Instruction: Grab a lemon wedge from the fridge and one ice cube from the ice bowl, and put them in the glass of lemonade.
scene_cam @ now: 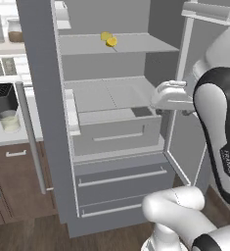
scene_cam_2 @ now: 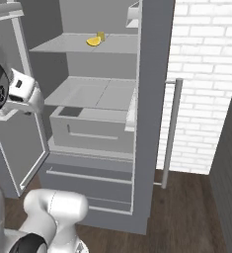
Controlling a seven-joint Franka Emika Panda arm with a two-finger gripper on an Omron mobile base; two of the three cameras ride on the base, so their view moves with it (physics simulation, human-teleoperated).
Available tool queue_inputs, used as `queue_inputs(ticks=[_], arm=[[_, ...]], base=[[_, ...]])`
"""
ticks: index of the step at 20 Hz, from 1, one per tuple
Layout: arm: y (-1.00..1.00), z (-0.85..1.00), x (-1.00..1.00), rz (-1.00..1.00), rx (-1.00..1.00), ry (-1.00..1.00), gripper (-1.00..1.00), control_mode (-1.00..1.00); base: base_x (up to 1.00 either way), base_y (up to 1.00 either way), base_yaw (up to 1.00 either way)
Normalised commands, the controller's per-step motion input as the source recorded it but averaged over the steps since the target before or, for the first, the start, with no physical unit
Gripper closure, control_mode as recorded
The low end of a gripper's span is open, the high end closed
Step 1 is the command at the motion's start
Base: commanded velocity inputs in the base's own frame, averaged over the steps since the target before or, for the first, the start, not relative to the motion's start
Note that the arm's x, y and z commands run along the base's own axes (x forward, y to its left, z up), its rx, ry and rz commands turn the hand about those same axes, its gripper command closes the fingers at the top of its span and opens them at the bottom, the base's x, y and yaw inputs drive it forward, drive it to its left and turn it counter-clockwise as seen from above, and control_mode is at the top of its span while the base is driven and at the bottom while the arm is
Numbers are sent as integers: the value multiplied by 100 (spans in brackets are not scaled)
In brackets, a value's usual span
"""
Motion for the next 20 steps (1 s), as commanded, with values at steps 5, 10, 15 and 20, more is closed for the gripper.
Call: queue_inputs(ticks=[5,10,15,20], arm=[[-67,-93,22,-22,-20,-7,-100,-100],[-37,-54,2,-9,0,-26,-100,-100],[-9,-10,-5,-6,-1,-15,-100,-100],[-9,4,5,-13,-4,-1,-100,-100]], base=[[0,0,0],[0,0,0],[0,0,0],[0,0,0]])
